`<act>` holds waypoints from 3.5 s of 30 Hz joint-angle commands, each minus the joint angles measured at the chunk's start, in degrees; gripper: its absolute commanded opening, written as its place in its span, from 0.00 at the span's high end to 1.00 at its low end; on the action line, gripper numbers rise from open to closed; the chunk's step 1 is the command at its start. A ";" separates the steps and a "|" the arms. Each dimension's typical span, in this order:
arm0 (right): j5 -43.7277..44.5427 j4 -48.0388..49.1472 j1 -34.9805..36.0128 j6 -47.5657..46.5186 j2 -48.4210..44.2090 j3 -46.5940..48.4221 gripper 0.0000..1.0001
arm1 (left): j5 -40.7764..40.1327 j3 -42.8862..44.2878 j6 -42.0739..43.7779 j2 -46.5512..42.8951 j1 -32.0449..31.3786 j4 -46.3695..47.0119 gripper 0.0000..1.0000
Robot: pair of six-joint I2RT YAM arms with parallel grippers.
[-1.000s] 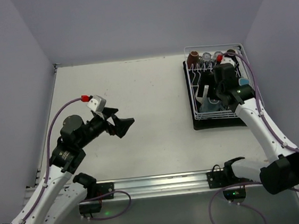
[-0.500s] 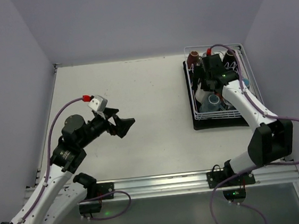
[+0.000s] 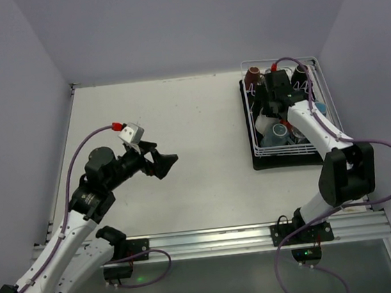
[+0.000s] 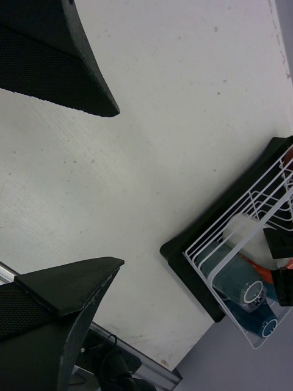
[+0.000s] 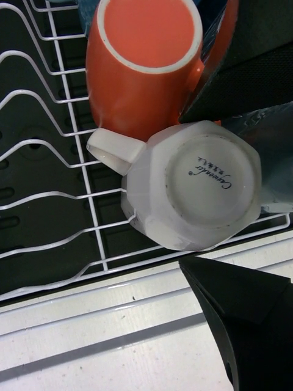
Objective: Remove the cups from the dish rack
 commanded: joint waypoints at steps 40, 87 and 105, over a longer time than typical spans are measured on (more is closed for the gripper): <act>-23.23 23.84 1.28 13.92 -36.88 -11.43 0.89 | 15.77 -0.63 -27.25 9.80 -0.32 29.94 0.04; -30.25 34.36 20.97 29.95 -42.86 -34.83 0.01 | -25.26 33.27 -8.56 36.24 7.05 -13.77 1.00; -25.41 17.79 23.34 17.28 -41.64 -31.13 0.01 | -36.69 54.46 3.39 66.57 19.81 -29.61 1.00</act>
